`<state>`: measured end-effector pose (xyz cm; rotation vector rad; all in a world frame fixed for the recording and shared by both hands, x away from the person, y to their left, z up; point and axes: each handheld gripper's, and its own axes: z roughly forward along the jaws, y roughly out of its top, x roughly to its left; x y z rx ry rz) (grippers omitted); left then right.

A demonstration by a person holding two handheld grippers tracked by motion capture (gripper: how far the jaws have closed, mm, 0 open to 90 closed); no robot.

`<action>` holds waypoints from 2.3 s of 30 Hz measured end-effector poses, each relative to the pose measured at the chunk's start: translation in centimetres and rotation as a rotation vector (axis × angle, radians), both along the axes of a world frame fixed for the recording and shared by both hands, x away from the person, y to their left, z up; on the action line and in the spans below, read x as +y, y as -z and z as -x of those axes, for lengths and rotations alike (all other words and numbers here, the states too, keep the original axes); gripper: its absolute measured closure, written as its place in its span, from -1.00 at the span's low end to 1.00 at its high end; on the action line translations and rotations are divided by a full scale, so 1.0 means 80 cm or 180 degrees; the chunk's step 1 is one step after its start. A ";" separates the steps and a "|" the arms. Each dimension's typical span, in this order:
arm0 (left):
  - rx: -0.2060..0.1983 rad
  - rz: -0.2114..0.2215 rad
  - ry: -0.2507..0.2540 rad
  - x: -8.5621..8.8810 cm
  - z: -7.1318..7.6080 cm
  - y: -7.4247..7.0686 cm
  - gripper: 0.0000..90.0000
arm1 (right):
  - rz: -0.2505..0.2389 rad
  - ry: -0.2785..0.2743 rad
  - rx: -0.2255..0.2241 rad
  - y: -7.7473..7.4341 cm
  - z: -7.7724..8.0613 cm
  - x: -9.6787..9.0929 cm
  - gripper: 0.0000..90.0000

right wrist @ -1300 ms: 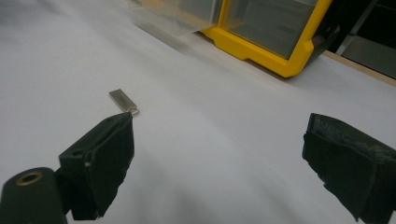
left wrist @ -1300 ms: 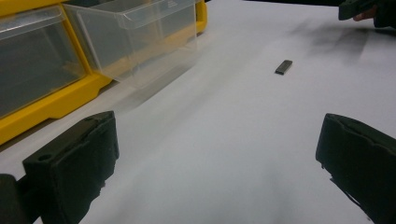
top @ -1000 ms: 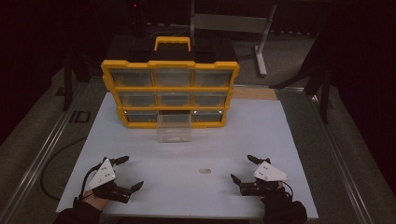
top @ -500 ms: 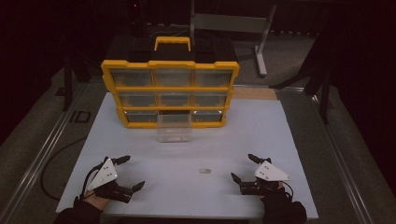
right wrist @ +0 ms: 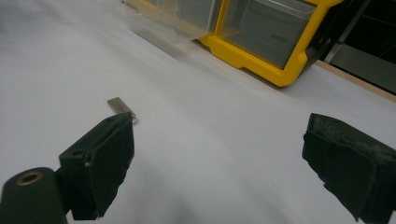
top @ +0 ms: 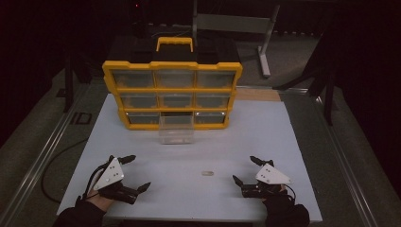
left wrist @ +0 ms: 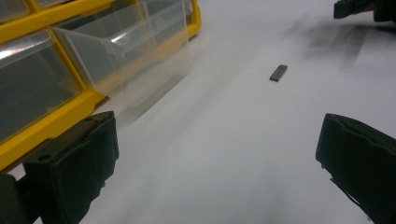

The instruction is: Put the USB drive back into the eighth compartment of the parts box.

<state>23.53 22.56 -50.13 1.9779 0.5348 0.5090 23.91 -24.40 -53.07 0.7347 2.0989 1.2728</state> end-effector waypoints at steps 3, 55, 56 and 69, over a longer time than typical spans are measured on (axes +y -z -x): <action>0.0005 -0.0032 0.0035 -0.003 -0.003 -0.010 -0.99 | -0.0017 0.0030 0.0010 0.000 0.000 0.000 -0.79; -0.0005 -0.0367 0.0694 -0.099 -0.060 -0.076 -0.99 | -0.0091 -0.0036 0.0005 -0.002 -0.002 0.002 -0.79; -0.0005 -0.0376 0.0712 -0.102 -0.060 -0.077 -0.99 | -0.0087 -0.0038 0.0007 -0.002 -0.002 0.002 -0.79; 0.0091 -0.0510 0.0949 -0.137 -0.069 -0.070 -0.99 | -0.0099 -0.0051 0.0032 -0.001 -0.002 0.003 -0.79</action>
